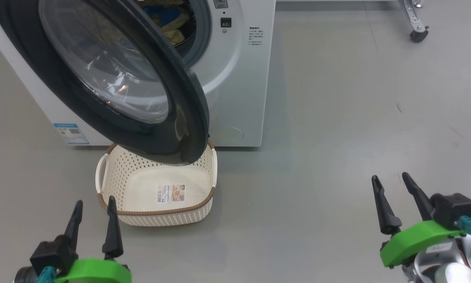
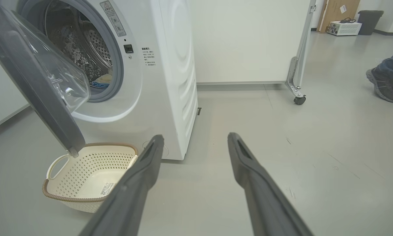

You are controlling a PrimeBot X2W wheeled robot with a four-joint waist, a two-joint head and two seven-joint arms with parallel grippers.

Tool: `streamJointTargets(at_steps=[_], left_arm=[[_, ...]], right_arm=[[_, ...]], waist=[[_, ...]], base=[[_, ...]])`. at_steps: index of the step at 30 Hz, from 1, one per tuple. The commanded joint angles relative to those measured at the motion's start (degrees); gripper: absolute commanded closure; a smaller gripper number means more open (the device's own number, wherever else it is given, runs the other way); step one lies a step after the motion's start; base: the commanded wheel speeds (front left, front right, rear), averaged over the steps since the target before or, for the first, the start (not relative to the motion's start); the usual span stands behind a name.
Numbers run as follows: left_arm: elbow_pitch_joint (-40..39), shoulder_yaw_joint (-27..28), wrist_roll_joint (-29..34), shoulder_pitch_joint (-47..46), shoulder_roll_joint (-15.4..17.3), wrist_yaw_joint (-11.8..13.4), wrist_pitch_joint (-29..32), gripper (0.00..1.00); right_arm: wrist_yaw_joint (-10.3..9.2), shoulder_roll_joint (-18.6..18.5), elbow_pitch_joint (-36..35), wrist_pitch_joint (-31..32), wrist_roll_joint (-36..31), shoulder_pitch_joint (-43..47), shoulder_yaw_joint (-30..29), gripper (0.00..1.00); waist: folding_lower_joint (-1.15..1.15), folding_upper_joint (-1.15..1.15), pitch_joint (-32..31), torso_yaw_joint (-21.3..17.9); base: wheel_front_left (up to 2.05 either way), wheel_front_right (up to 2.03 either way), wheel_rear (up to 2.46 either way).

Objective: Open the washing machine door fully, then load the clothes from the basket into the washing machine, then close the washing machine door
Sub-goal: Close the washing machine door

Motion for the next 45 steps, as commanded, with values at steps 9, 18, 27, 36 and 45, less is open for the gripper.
streamJointTargets(at_steps=[9, 18, 27, 36, 45], left_arm=[[-1.6, 1.3, 0.6, -2.1, 1.4, 0.5, -0.4, 0.00], [-1.6, -0.2, 1.2, -4.2, 0.8, 0.0, -0.5, 0.00], [-0.9, -1.3, 1.6, -5.8, 0.2, -0.5, -0.5, 0.00], [-0.3, -1.8, 1.7, -7.2, -0.9, -1.0, -0.6, 0.00], [0.5, -3.1, 2.5, -9.1, -2.8, -2.2, -0.6, 0.00]], right_arm=[[0.57, -0.2, -2.0, -0.5, 0.0, -1.6, 0.1, 1.00], [0.57, -0.5, 0.5, -1.1, 0.5, -4.8, 1.7, 1.00], [0.57, -0.7, 3.8, -3.3, 2.0, -12.5, 7.8, 1.00], [0.57, -0.6, 4.4, -3.4, 4.1, -18.9, 16.7, 1.00], [0.57, -1.2, 9.1, -3.9, 6.2, -26.4, 23.2, 1.00]], waist=[[0.00, 0.00, 0.1, 0.7], [0.00, 0.00, 1.3, 4.4], [0.00, 0.00, 2.0, 10.2], [0.00, 0.00, 2.7, 15.4], [0.00, 0.00, 4.4, 20.1]], base=[[0.00, 0.00, 0.00], [0.00, 0.00, 0.00], [0.00, 0.00, 0.00], [0.00, 0.00, 0.00], [0.00, 0.00, 0.00]])
